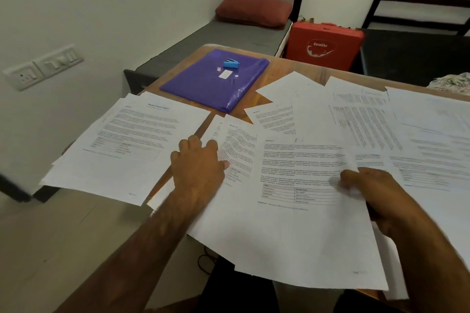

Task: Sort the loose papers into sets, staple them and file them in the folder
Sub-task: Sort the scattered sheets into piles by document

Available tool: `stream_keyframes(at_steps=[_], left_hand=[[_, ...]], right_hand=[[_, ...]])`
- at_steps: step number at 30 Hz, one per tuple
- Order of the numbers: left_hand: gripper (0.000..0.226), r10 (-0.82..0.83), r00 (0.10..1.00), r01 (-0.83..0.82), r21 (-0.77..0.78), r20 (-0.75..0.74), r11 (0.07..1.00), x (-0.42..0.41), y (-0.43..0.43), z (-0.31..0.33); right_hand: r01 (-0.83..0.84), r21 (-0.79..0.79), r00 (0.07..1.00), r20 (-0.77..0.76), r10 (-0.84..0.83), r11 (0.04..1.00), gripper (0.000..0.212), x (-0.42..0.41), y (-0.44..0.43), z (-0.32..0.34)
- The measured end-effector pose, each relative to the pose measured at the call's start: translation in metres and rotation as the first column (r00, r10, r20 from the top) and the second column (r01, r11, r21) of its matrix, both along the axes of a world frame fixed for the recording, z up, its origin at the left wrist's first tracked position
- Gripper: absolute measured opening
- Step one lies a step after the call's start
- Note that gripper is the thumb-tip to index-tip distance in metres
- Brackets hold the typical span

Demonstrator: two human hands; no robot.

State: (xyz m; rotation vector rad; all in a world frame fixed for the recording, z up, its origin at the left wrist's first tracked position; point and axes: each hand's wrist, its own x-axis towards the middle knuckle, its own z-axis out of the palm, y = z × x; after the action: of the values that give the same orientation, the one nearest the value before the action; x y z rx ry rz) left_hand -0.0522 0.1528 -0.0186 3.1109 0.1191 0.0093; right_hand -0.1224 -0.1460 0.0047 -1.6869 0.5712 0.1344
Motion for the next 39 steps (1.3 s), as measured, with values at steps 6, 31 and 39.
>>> stream_keyframes(at_steps=[6,31,39], left_hand=[[0.034,0.011,0.997,0.02,-0.398,0.076,0.917,0.0,0.013,0.021],[0.046,0.283,0.959,-0.253,-0.386,0.023,0.887,0.073,0.249,0.033],[0.055,0.073,0.986,-0.062,-0.077,0.152,0.995,0.05,0.162,0.032]], right_hand=[[-0.002,0.057,0.999,0.051,-0.001,0.998,0.024,0.003,0.002,-0.005],[-0.043,-0.144,0.991,0.121,0.061,0.989,0.029,0.059,0.126,-0.026],[-0.057,-0.536,0.989,0.084,0.12,0.842,0.033,0.05,0.132,-0.018]])
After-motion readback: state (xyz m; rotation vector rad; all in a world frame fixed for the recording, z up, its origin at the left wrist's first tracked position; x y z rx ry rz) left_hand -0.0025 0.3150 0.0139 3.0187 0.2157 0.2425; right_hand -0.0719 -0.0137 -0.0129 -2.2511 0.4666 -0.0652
